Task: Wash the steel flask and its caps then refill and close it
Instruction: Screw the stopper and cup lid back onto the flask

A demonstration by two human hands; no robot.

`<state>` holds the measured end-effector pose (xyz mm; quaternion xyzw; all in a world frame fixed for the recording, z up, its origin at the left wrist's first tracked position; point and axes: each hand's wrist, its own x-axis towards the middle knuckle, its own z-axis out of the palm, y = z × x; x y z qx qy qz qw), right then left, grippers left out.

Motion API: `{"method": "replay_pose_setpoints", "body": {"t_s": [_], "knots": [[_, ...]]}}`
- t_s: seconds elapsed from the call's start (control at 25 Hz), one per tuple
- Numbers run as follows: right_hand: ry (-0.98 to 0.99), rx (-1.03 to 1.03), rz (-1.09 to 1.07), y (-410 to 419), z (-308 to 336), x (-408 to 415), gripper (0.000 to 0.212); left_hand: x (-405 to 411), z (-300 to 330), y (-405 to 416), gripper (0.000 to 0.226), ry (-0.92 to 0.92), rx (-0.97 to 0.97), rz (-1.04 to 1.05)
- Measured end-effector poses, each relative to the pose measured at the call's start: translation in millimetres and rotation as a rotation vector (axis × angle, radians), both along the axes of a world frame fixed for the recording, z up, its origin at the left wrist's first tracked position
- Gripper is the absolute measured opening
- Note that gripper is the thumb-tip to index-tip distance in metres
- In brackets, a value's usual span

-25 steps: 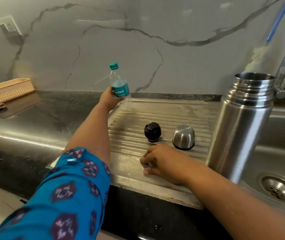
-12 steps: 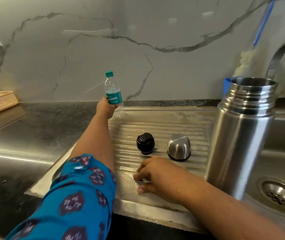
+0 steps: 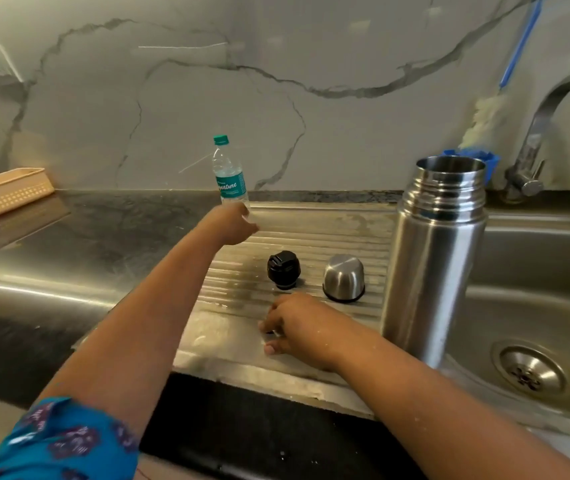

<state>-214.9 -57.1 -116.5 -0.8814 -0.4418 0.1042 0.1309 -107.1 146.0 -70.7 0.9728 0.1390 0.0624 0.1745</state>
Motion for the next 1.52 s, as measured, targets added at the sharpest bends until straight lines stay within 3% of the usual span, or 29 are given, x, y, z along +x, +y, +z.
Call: {"method": "replay_pose_setpoints", "body": {"t_s": [0.08,0.16,0.32,0.48,0.6,0.68,0.84,1.0,1.2,1.36,1.52], "knots": [[0.047,-0.025,-0.014,1,6,0,0.037,-33,9,-16,0.042,0.222,-0.323,-0.209],[0.062,-0.069,-0.012,4,10,2,0.037,-57,7,-31,0.062,0.322,-0.349,-0.341],[0.016,0.088,-0.112,-4,6,-14,0.022,-91,-10,-58,0.064,0.082,-0.308,-0.275],[-0.123,0.327,-0.219,-46,32,-41,0.011,-154,-1,-64,0.068,-0.193,-0.585,-0.071],[-0.095,0.727,-0.284,-91,69,-78,0.009,-229,7,-88,0.09,-0.336,-0.785,-0.169],[0.014,0.785,-0.304,-120,90,-102,0.025,-264,11,-121,0.1,-0.363,-0.78,-0.254],[0.124,0.623,-0.302,-159,113,-123,0.054,-279,23,-189,0.1,-0.514,-0.627,-0.302],[0.039,0.541,-0.296,-192,136,-123,0.05,-277,34,-222,0.101,-0.602,-0.554,-0.371],[0.158,0.966,-0.389,-211,179,-64,0.051,-239,-6,-234,0.112,-0.507,-0.541,-0.132],[-0.038,0.72,-0.276,-196,199,-31,0.039,-215,-32,-247,0.115,-0.485,-0.61,-0.069],[0.056,0.485,-0.157,-188,208,-18,0.042,-206,-54,-247,0.114,-0.528,-0.6,-0.079]]}}
